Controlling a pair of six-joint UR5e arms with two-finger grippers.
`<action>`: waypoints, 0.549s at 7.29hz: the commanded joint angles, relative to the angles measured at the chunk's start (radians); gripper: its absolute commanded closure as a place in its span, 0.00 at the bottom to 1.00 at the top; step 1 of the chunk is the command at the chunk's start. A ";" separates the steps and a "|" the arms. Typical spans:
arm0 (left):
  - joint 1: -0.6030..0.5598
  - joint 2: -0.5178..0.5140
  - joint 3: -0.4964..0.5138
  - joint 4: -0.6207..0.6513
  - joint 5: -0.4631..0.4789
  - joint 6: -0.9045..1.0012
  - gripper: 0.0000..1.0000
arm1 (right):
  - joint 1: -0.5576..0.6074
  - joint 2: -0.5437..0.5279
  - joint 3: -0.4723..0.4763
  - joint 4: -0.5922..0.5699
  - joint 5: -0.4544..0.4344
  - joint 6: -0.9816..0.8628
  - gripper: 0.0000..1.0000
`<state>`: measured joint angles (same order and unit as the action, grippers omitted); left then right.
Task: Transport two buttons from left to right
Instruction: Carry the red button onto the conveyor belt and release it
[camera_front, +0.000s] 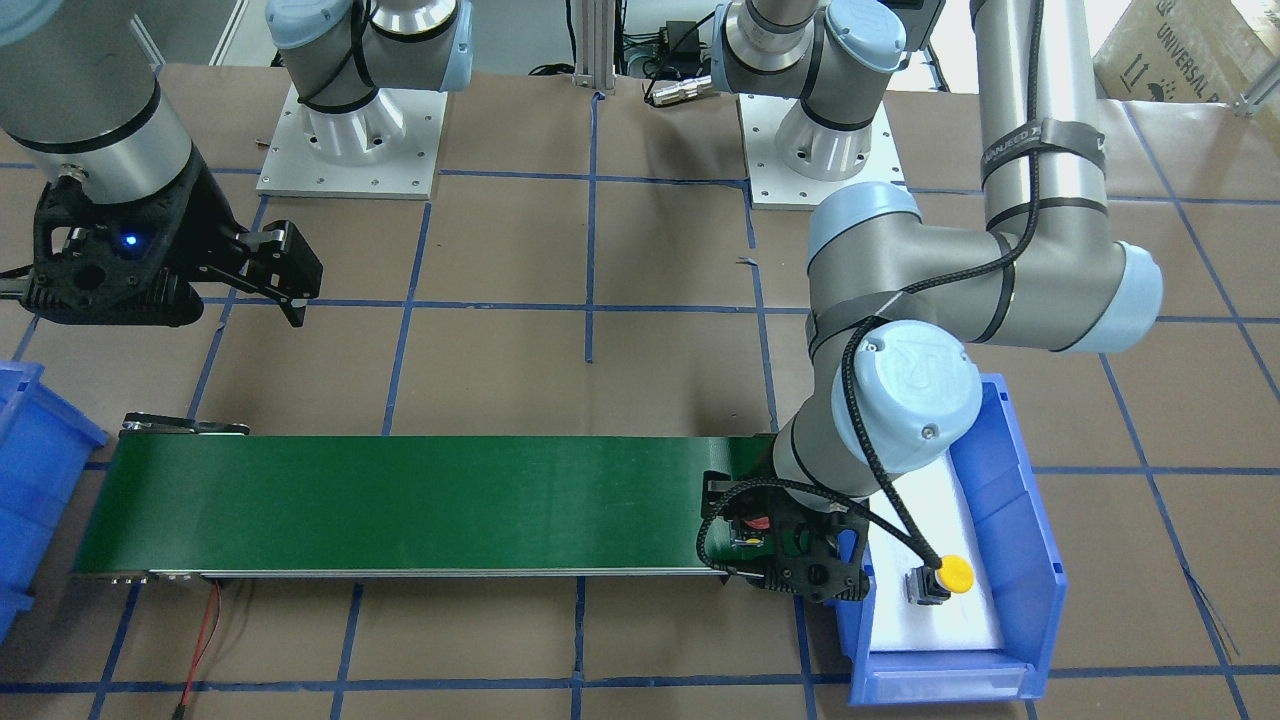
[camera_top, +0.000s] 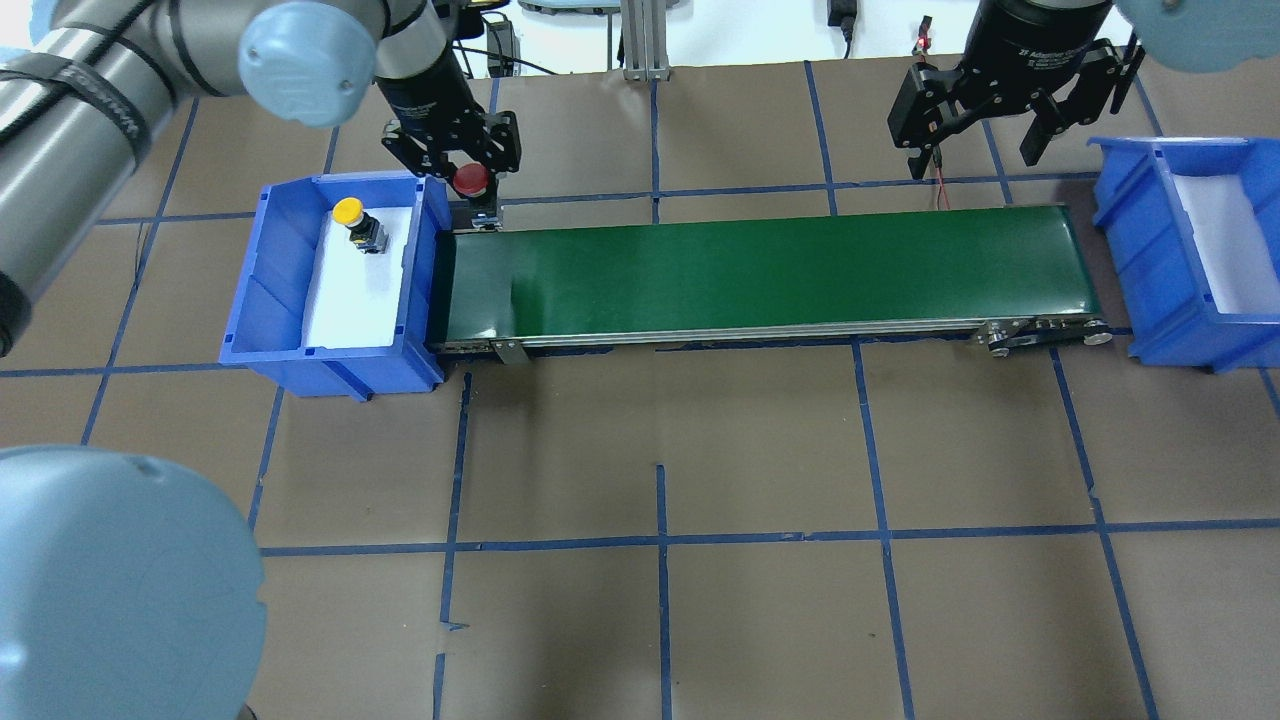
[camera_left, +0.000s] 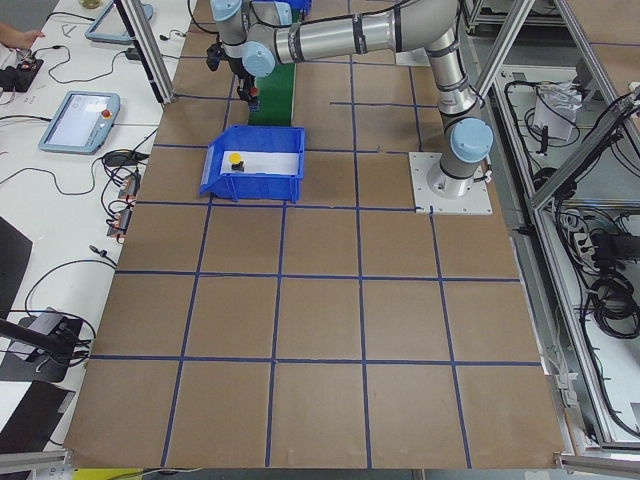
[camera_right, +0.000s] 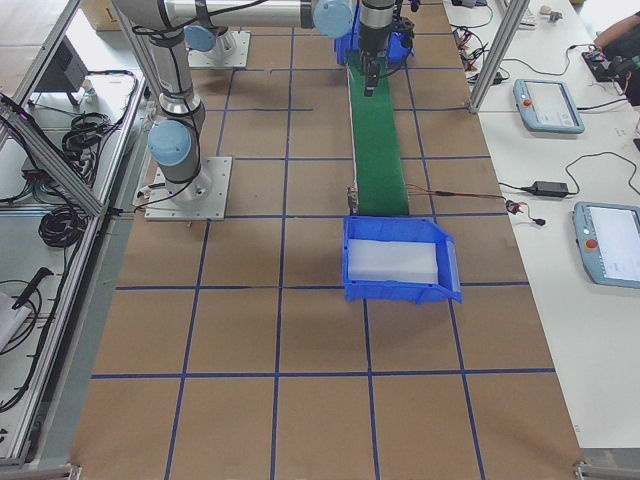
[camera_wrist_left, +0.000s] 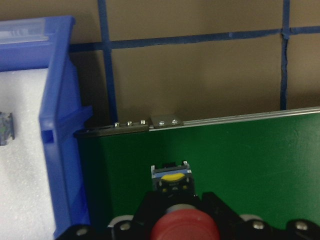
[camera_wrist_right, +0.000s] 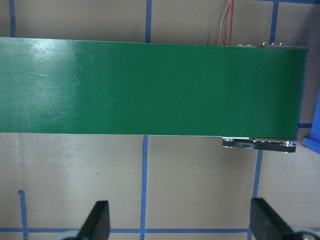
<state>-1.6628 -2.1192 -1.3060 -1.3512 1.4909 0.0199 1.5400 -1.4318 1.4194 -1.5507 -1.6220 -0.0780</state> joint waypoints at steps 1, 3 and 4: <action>-0.011 -0.018 -0.045 0.020 0.000 -0.008 0.77 | 0.000 -0.004 0.003 0.004 0.001 -0.002 0.00; -0.015 0.004 -0.075 0.018 -0.006 -0.029 0.72 | -0.009 -0.039 0.018 0.012 0.004 -0.040 0.01; -0.017 0.010 -0.076 0.015 -0.009 -0.034 0.26 | -0.008 -0.045 0.026 0.015 0.005 -0.045 0.01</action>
<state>-1.6776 -2.1183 -1.3749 -1.3338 1.4845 -0.0061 1.5340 -1.4653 1.4349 -1.5382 -1.6183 -0.1098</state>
